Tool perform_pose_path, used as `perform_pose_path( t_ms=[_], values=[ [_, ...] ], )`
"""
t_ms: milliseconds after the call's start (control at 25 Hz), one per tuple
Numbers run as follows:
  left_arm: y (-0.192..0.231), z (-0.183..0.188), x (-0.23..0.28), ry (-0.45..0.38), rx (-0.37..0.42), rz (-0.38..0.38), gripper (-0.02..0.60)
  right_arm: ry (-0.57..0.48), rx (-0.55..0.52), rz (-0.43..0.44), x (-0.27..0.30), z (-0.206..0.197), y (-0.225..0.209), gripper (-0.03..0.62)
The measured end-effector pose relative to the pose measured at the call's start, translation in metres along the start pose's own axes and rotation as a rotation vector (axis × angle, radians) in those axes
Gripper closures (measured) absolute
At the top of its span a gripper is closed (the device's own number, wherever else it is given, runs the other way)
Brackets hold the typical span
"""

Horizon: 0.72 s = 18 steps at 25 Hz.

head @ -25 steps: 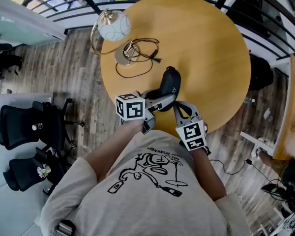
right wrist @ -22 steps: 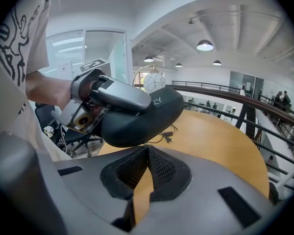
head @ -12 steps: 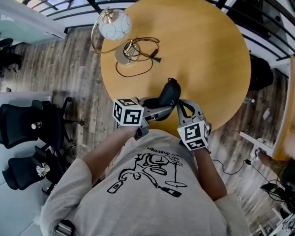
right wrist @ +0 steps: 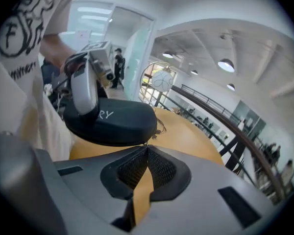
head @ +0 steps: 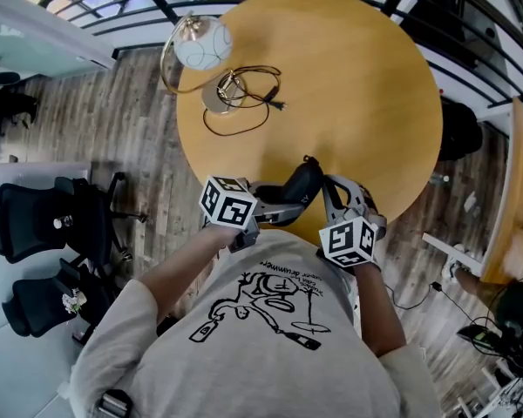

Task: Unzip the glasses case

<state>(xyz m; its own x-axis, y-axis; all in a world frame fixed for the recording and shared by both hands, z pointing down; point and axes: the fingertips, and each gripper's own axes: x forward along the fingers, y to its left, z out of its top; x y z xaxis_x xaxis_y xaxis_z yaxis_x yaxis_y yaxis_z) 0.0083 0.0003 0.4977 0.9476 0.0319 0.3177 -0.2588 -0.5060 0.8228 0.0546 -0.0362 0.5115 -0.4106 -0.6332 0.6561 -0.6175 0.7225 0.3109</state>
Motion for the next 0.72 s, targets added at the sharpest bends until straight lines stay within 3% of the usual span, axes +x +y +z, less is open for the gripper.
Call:
perform_pose_path(
  t_ms=[160, 480, 560, 720],
  values=[
    [0.000, -0.014, 0.004, 0.077, 0.014, -0.003, 0.336, 0.074, -0.270, -0.036, 0.000, -0.008, 0.002, 0.571],
    [0.004, -0.042, 0.014, 0.215, 0.012, -0.011, 0.336, 0.134, -0.581, -0.044, 0.001, -0.014, 0.008, 0.571],
    [0.008, -0.042, 0.015, 0.210, 0.016, 0.005, 0.335, 0.145, -0.552, -0.040, 0.003, -0.018, 0.008, 0.570],
    [0.040, -0.031, 0.016, 0.116, 0.011, 0.110, 0.327, 0.200, -0.309, -0.012, 0.007, -0.039, -0.001, 0.566]
  ],
)
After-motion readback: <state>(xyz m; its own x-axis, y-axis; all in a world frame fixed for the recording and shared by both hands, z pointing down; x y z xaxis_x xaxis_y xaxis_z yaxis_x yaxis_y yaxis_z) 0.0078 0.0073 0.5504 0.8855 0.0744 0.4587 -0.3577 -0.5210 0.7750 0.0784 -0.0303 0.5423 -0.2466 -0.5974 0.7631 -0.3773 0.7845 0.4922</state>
